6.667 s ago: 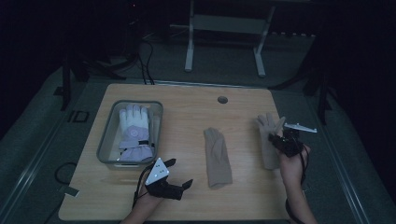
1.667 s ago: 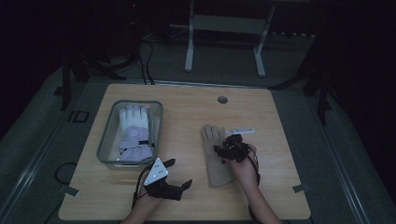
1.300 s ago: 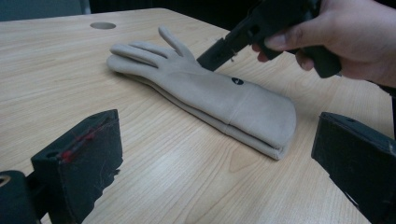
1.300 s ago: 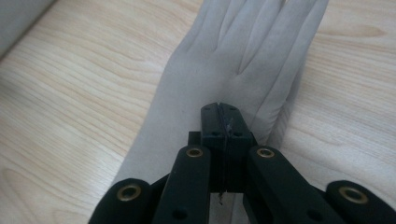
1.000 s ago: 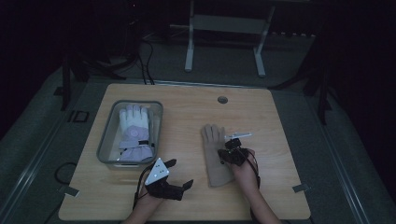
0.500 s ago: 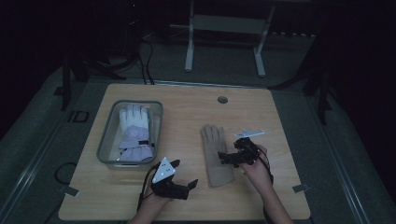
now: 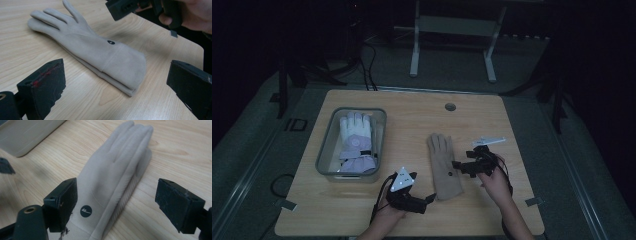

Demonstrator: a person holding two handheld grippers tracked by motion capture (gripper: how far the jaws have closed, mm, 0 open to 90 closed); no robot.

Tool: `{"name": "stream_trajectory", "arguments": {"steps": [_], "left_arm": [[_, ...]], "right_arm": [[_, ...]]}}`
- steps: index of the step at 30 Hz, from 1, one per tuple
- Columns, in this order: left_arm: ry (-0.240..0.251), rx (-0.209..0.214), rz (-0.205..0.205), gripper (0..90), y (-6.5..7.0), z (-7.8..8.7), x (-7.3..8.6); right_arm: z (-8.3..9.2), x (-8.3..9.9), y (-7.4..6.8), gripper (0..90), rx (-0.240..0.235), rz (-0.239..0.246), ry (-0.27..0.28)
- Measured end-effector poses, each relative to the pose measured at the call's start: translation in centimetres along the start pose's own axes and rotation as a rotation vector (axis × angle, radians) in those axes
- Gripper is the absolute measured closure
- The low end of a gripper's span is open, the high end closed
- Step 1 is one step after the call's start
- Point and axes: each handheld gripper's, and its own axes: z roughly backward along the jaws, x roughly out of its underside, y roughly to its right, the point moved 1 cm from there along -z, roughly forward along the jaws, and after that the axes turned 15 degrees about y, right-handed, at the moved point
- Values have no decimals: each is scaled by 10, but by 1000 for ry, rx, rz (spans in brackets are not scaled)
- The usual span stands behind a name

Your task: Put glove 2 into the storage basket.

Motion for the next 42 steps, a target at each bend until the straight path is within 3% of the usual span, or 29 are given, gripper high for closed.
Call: {"name": "stream_trajectory", "arguments": {"steps": [2, 4, 5, 6, 8, 9, 11, 12, 15, 17, 18, 20, 25, 30, 35, 42], "left_arm": [[-9, -1, 5, 25, 1, -2, 0], [-67, -39, 12, 31, 5, -10, -2], [-67, -39, 12, 46, 5, -10, -2], [-116, -66, -5, 47, 8, -17, -2], [-157, -104, -17, 48, 11, -23, -3], [-176, -102, 1, 62, 12, -27, -4], [-188, -106, 11, 69, 12, -29, -4], [-215, -98, 58, 71, 11, -36, -5], [-244, -109, 78, 97, 10, -45, -6], [-249, -117, 83, 115, 9, -48, -6], [-263, -122, 93, 116, 6, -53, -4], [-278, -128, 97, 116, 4, -57, -3], [-303, -121, 110, 149, 2, -64, -1], [-328, -122, 128, 151, -1, -68, 4], [-323, -123, 124, 156, 1, -69, 5], [-340, -101, 88, 342, 9, -74, 4]], "right_arm": [[0, -2, 0, 139, 1, -10, -6], [1, -6, -4, 114, 10, 7, 14], [0, -6, -5, 114, 11, 4, 15], [-1, -7, -5, 133, 14, -5, 16], [-5, -10, -4, 205, 11, -10, 10], [-8, -12, -3, 310, 18, -6, 4], [-14, -16, 1, 365, 17, -9, 16], [-19, -19, 5, 423, 21, -23, 11], [-33, -24, 11, 419, 18, -51, -6], [-39, -24, 13, 392, 25, -53, -26], [-54, -23, 18, 387, 37, -62, -56], [-64, -20, 21, 379, 47, -77, -83], [-82, -11, 26, 355, 29, -115, -135], [-87, -10, 26, 388, 22, -123, -159], [-86, -8, 24, 531, -1, -139, -151], [-84, -5, 20, 577, 8, -119, -123]]}}
